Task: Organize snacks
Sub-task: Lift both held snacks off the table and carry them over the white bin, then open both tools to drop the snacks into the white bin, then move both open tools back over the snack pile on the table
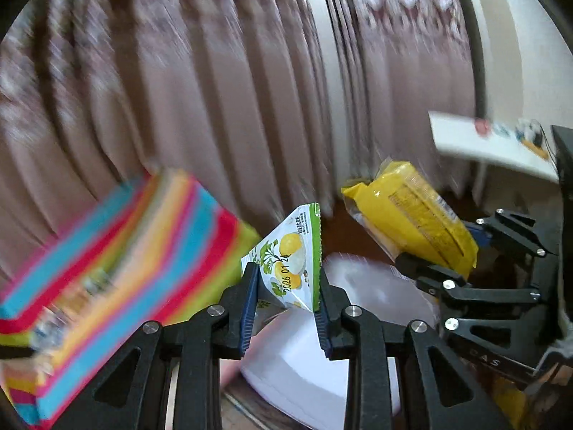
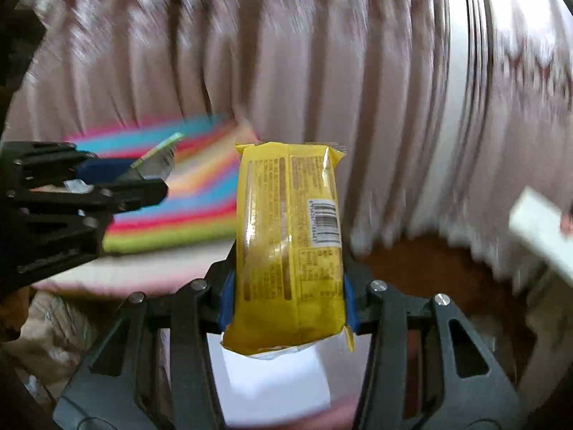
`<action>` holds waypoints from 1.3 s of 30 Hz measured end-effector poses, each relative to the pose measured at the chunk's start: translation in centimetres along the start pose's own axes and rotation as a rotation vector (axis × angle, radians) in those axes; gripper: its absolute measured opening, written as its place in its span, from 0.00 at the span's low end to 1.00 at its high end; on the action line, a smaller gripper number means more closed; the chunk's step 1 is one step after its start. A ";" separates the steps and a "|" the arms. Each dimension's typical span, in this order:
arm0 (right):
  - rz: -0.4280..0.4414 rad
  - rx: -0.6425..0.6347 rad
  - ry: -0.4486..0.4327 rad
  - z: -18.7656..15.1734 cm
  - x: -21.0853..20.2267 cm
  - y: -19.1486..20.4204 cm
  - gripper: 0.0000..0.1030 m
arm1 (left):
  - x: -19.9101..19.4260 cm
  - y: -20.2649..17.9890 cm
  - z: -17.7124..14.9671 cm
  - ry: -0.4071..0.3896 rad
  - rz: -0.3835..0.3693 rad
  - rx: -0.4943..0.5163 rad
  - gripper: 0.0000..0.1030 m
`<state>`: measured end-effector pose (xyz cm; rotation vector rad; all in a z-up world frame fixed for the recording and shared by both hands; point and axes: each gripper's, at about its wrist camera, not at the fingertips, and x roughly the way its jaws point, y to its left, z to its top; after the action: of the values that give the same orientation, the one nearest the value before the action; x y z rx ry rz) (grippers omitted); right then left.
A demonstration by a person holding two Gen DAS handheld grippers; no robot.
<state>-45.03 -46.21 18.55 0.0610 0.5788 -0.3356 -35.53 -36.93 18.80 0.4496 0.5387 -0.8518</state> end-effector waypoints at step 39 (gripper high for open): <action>-0.072 -0.169 0.500 -4.2 16.0 4.9 0.79 | 5.3 26.5 -15.7 0.305 0.215 -0.531 0.80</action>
<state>-33.04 -45.68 6.10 -0.0407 1.1044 -0.3411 -15.60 -15.62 7.51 0.1423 0.9482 -0.4081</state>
